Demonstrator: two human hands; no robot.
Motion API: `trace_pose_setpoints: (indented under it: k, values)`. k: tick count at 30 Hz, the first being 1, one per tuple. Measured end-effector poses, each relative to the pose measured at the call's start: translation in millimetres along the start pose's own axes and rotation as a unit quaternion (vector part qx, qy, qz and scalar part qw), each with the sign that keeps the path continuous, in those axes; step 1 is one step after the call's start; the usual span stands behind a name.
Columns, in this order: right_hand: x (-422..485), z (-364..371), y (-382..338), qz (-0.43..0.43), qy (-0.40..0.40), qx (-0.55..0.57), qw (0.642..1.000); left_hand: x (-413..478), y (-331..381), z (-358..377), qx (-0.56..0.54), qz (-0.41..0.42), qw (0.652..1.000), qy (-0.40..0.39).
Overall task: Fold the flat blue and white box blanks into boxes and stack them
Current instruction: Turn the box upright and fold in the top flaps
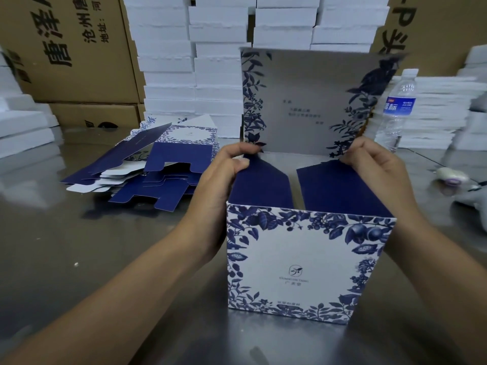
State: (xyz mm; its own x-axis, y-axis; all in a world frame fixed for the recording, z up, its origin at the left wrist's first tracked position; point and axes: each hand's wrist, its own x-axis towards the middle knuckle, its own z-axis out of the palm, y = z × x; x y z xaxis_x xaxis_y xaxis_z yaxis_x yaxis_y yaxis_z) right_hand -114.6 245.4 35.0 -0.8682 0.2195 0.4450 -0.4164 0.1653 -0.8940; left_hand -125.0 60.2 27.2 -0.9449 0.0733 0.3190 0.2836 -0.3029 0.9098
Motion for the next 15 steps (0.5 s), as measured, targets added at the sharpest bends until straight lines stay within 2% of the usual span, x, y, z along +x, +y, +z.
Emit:
trace_pose_setpoints:
  k: [2,3,5,7,9,13,15]
  values:
    - [-2,0,1,-0.003,-0.01,0.013,1.0,0,-1,6,0.034,-0.016,0.999,0.029]
    - [-3,1,0,0.003,-0.014,0.028,1.0,-2,2,10,0.017,-0.028,0.998,0.056]
    - [-2,0,-1,0.008,-0.021,0.036,0.999,-10,-1,9,-0.005,-0.004,0.999,0.044]
    - [2,2,-6,0.021,-0.028,0.011,0.999,-9,-6,4,0.035,0.038,0.998,0.02]
    - [6,1,-8,0.026,-0.026,0.008,0.999,-13,-7,2,0.04,0.018,0.999,-0.012]
    - [2,4,-3,0.078,-0.021,0.114,0.99,-16,-12,-4,0.055,0.033,0.998,0.007]
    - [0,6,-4,0.086,-0.003,0.124,0.989,-16,-7,-4,0.046,0.032,0.998,-0.007]
